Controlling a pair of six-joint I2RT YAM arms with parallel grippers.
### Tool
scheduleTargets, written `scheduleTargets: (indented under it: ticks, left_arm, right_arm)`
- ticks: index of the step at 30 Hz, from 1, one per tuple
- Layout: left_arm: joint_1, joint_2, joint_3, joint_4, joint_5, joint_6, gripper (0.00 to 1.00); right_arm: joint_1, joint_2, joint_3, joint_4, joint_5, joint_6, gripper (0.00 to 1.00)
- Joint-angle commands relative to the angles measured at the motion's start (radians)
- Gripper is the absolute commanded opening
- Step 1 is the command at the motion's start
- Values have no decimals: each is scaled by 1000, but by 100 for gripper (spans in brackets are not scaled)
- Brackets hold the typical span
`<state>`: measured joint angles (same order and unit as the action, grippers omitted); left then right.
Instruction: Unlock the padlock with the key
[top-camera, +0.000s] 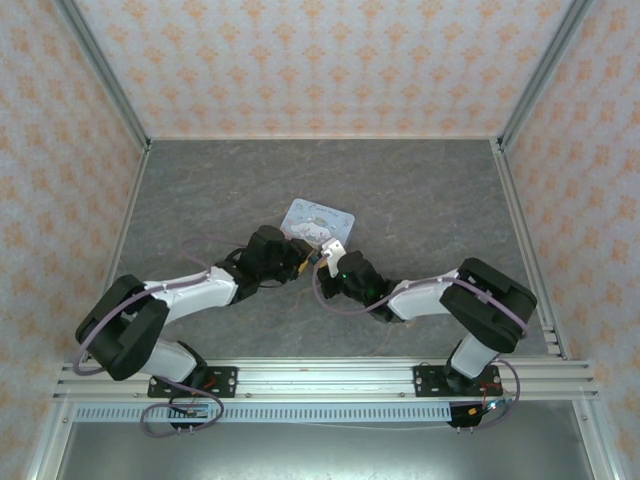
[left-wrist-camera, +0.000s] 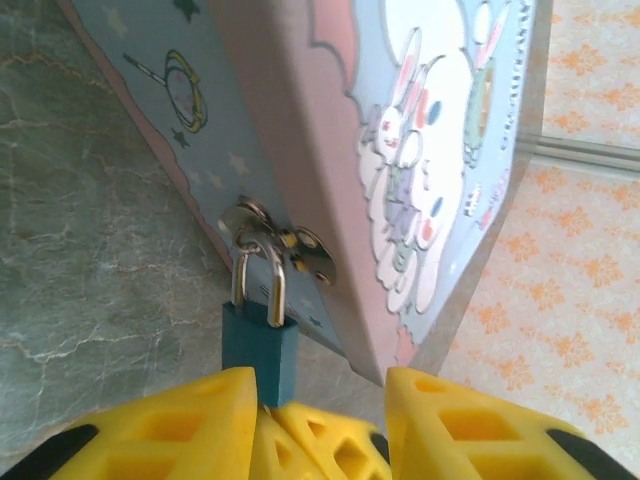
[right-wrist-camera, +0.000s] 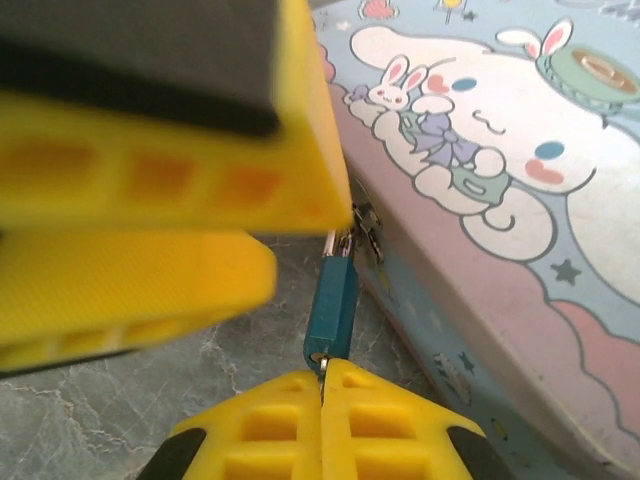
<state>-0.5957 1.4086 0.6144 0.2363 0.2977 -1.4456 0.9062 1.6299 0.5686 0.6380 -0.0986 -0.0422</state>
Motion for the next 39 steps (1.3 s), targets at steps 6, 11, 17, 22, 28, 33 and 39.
scheduleTargets:
  ticks: [6, 11, 17, 22, 28, 33, 39]
  left_arm:
    - [41, -173, -8, -260, -141, 148, 48]
    - [71, -252, -8, -371, -198, 202, 54]
    - [142, -288, -18, -402, -193, 248, 63]
    - [204, -257, -1, -390, -146, 293, 70]
    - [235, -150, 95, -392, -89, 390, 76]
    - [239, -50, 203, -425, -83, 472, 78]
    - [249, 89, 342, -497, -74, 590, 79]
  right_arm:
    - [-42, -23, 11, -28, -141, 267, 0]
    - [-74, -4, 22, -21, -260, 439, 0]
    - [-137, 52, 28, 11, -407, 643, 0]
    - [-179, 83, 27, 25, -460, 732, 0]
    - [-200, 26, 16, -31, -431, 703, 14]
    - [-211, -66, 12, -160, -376, 626, 33]
    - [-225, -138, 9, -189, -392, 588, 55]
